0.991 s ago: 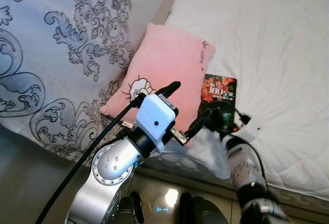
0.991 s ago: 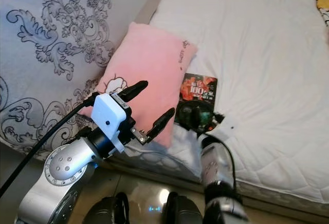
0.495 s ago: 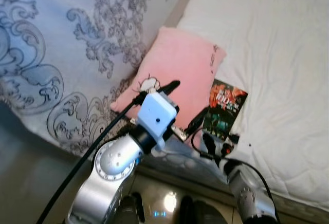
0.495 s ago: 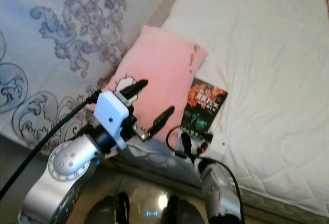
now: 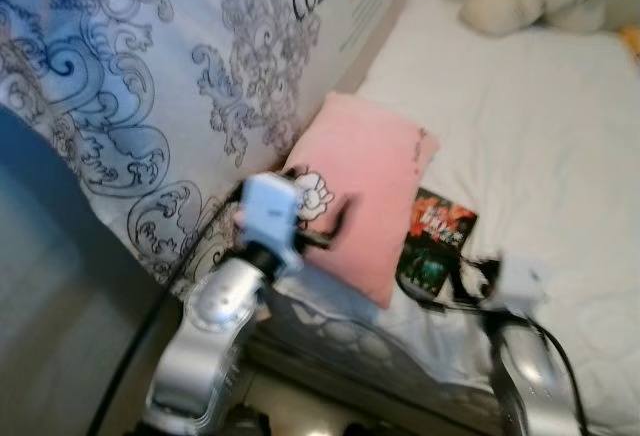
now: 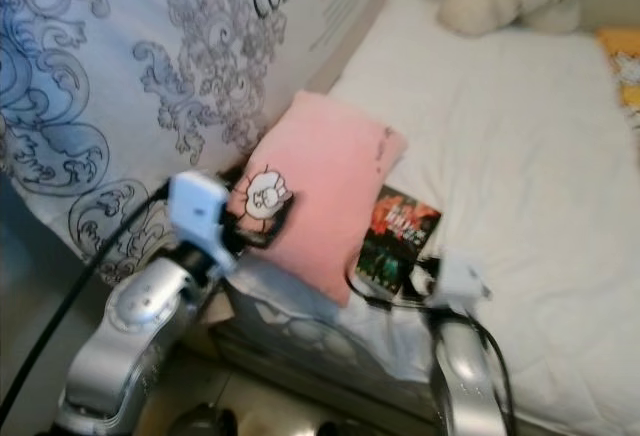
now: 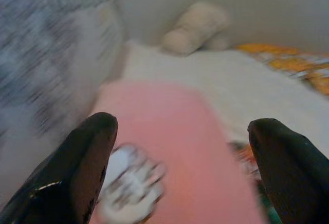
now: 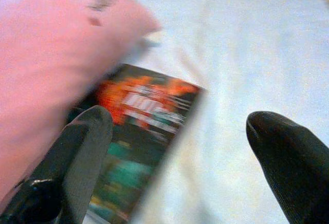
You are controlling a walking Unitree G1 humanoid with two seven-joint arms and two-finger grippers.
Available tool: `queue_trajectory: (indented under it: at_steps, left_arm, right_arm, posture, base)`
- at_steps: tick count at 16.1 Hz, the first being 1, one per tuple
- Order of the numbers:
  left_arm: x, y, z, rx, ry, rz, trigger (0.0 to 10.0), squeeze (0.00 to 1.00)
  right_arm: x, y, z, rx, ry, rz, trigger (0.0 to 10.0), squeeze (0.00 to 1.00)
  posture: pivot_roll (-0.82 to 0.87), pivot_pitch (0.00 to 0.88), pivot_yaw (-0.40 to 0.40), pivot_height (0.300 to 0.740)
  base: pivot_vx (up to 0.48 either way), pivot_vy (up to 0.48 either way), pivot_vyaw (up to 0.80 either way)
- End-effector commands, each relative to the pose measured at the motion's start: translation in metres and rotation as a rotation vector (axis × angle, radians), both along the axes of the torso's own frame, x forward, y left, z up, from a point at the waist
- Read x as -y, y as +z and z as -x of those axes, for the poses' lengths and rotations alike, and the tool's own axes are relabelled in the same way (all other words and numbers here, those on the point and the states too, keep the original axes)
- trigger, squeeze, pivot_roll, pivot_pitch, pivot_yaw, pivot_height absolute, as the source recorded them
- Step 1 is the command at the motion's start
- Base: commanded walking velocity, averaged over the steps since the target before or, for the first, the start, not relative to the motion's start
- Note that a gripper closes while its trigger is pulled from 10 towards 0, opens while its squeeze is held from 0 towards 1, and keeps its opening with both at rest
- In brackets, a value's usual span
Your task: Clean up the room
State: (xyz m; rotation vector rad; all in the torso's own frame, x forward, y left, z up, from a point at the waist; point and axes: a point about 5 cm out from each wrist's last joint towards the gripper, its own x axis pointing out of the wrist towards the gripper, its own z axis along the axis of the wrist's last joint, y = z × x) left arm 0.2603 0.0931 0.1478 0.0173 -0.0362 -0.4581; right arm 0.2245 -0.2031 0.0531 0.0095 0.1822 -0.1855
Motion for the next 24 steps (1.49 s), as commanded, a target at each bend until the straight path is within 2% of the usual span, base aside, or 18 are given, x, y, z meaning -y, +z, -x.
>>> queue_trajectory:
  at_steps: [1,2,3,4,6,8,9,10,12,17,20,21,24]
  left_arm:
    - [-0.007,-0.008,-0.008,0.007,0.045,-0.036,10.0,0.0]
    - [-0.014,-0.014,-0.018,0.0,0.096,-0.019,10.0,0.0]
    - [-0.016,-0.018,-0.025,0.0,0.121,-0.028,10.0,0.0]
    - [-0.02,-0.024,-0.038,-0.018,0.163,-0.029,10.0,0.0]
    - [-0.018,-0.031,-0.049,-0.028,0.182,-0.04,10.0,0.0]
    - [-0.016,-0.04,-0.056,-0.033,0.19,-0.07,10.0,0.0]
    - [-0.016,-0.041,-0.057,-0.028,0.187,-0.072,10.0,0.0]
    - [-0.015,-0.041,-0.06,-0.016,0.183,-0.084,10.0,0.0]
    - [-0.013,-0.041,-0.061,-0.011,0.178,-0.082,10.0,0.0]
    - [0.001,-0.039,-0.059,0.053,0.121,-0.077,10.0,0.0]
    - [-0.006,-0.047,-0.056,0.035,0.128,-0.078,10.0,0.0]
    - [-0.008,-0.049,-0.055,0.028,0.131,-0.077,10.0,0.0]
    - [-0.004,-0.046,-0.056,0.056,0.091,-0.095,10.0,0.0]
  right_arm:
    - [0.016,0.009,0.001,0.045,-0.066,0.066,10.0,1.0]
    - [0.024,0.006,-0.001,0.042,-0.113,0.096,10.0,1.0]
    - [0.025,0.005,-0.007,0.053,-0.128,0.099,10.0,1.0]
    - [0.024,0.003,-0.017,0.058,-0.142,0.089,10.0,1.0]
    - [0.016,-0.002,-0.025,0.04,-0.137,0.077,10.0,1.0]
    - [0.004,-0.02,-0.024,-0.014,-0.066,0.013,10.0,1.0]
    - [0.004,-0.023,-0.024,-0.026,-0.069,0.016,10.0,1.0]
    - [0.004,-0.027,-0.024,-0.043,-0.073,0.022,10.0,0.0]
    - [-0.002,-0.026,-0.026,-0.024,-0.023,0.053,10.0,0.0]
    - [-0.004,-0.025,-0.035,-0.004,-0.013,0.005,10.0,0.0]
    - [-0.004,-0.023,-0.03,0.022,0.03,0.015,10.0,0.0]
    - [-0.001,-0.027,-0.025,0.011,0.009,0.019,10.0,0.0]
    - [-0.006,-0.036,-0.022,-0.035,0.017,0.038,10.0,0.0]
  posture:
    - [0.15,0.0,-0.091,0.74]
    - [0.14,0.0,-0.088,0.74]
    - [0.13,0.0,-0.076,0.74]
    - [0.12,0.0,-0.064,0.74]
    - [0.11,0.0,-0.059,0.74]
    - [0.09,0.0,-0.035,0.74]
    - [0.09,0.0,-0.032,0.74]
    - [0.08,0.0,-0.019,0.74]
    - [0.07,0.0,-0.009,0.74]
    - [0.05,0.0,-0.002,0.74]
    - [0.06,0.0,-0.006,0.74]
    - [0.06,0.0,-0.006,0.74]
    - [0.06,0.0,0.0,0.74]
  base:
    - [0.0,0.0,0.0]
    - [0.0,-0.48,0.0]
    - [0.0,-0.48,0.0]
    - [0.0,-0.48,0.0]
    - [0.0,-0.48,0.0]
    - [0.0,-0.471,0.0]
    - [0.0,-0.469,0.0]
    - [0.0,-0.469,0.0]
    - [0.0,-0.469,0.0]
    - [0.0,-0.469,0.0]
    - [0.0,-0.466,0.0]
    - [0.0,-0.465,0.0]
    - [0.0,-0.465,-0.52]
